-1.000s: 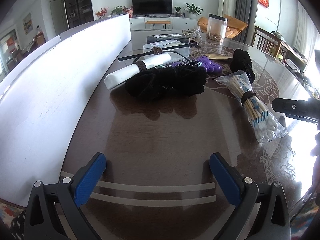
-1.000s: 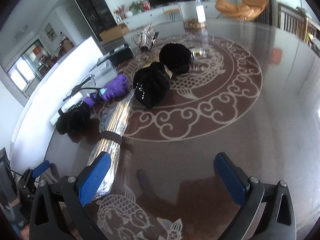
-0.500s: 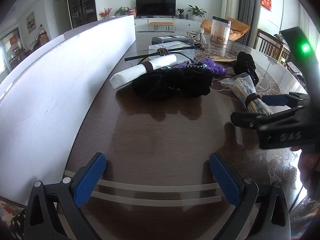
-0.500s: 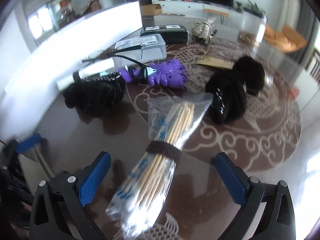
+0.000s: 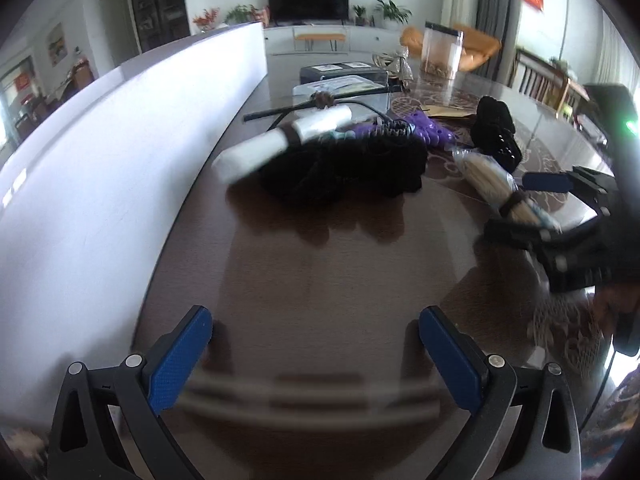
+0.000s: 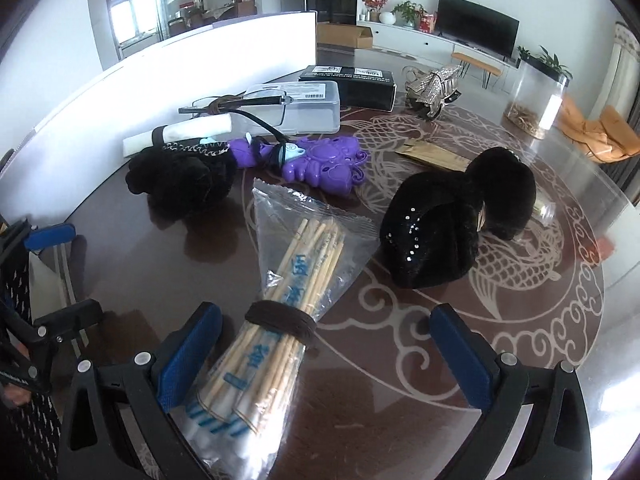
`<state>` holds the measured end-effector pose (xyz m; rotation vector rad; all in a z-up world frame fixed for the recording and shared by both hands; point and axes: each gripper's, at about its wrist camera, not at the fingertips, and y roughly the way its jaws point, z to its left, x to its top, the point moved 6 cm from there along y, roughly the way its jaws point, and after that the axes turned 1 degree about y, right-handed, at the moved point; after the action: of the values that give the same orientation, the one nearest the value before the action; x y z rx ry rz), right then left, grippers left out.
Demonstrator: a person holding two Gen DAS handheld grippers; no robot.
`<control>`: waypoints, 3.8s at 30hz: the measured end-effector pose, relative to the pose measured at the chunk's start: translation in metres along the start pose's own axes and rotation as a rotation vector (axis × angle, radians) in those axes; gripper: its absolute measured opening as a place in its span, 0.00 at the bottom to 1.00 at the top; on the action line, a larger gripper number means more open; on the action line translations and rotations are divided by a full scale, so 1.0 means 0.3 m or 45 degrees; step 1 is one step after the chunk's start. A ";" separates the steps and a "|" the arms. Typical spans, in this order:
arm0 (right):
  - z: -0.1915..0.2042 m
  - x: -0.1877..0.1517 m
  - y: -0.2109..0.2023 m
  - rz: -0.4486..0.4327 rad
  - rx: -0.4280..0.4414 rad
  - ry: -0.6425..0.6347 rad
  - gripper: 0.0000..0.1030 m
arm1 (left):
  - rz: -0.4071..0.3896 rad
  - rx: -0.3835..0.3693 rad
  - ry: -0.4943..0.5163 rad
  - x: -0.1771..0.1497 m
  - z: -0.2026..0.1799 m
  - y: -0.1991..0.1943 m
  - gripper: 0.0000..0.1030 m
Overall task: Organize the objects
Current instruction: 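Reach the right gripper toward the bagged chopstick bundle, then grasp the chopstick bundle with the right gripper while the left gripper grasps the black glove, then carry both items into the cork-floored pen and open both grippers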
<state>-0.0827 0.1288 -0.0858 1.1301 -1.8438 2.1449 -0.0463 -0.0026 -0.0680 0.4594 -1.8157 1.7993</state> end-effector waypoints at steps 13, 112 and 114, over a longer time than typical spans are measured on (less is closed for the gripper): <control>0.004 -0.007 -0.006 -0.004 0.002 0.001 1.00 | 0.048 -0.482 0.229 0.159 -0.138 0.076 1.00; 0.638 0.642 -0.174 -0.384 0.109 -0.113 0.99 | -0.460 0.161 -0.400 0.178 0.508 -0.467 0.92; 0.527 0.535 -0.202 -0.404 0.012 -0.112 0.99 | -0.512 0.038 -0.367 0.185 0.394 -0.495 0.95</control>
<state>-0.0940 -0.0564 0.0555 1.4296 -1.5596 1.9552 -0.0191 -0.1201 0.0887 1.0605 -1.7230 1.5413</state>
